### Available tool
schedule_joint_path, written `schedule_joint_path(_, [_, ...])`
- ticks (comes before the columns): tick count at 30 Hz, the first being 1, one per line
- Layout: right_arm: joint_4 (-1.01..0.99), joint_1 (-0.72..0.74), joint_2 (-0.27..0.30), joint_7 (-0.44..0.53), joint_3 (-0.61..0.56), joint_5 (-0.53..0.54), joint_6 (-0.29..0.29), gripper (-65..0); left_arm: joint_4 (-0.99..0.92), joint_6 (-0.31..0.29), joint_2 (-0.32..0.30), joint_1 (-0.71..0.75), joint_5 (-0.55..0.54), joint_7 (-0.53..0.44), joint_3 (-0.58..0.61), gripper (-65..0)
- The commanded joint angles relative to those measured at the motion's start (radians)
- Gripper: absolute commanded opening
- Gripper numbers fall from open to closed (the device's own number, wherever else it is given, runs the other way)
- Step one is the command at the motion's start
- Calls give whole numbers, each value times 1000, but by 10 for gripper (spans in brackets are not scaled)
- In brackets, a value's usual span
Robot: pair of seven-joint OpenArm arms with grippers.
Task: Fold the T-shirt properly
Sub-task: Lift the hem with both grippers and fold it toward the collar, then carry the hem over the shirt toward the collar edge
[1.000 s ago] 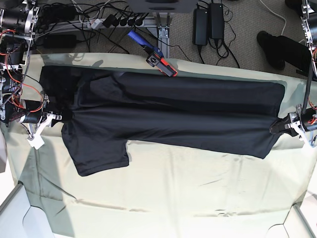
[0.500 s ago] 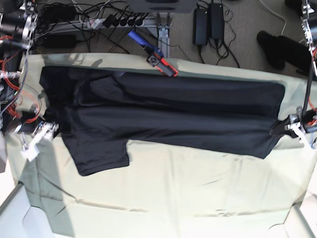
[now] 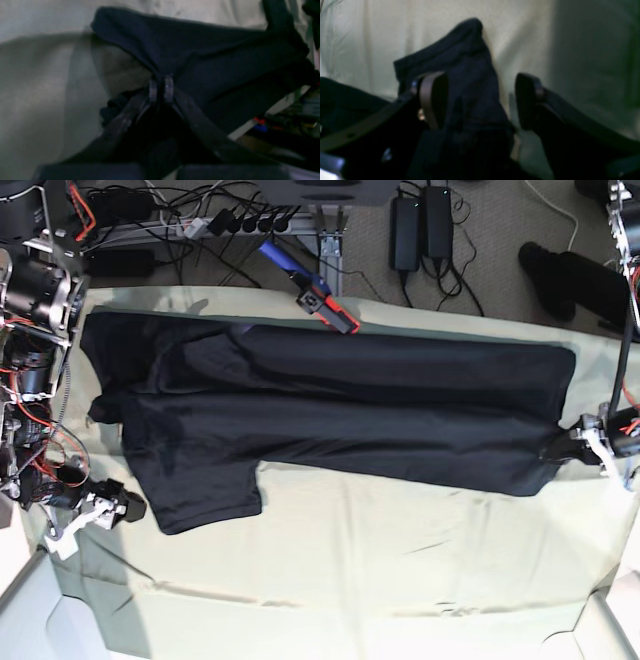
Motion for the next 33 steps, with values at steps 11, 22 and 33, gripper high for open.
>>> schedule_joint_path(11, [-94,43,-78,117,5,-94,68,-232,52,-23,-23,-16,-22,-11,-6,-650])
schedule_joint_path(22, [-90,43,-105,104,-55,-43,70,-232,52,-23,-23,-16,-47,0,-6,-650])
schedule_joint_path(33, [-85,43,-113,67,-66,5,71,-325,52,-23,-23,-16,-47,0,-6,-650])
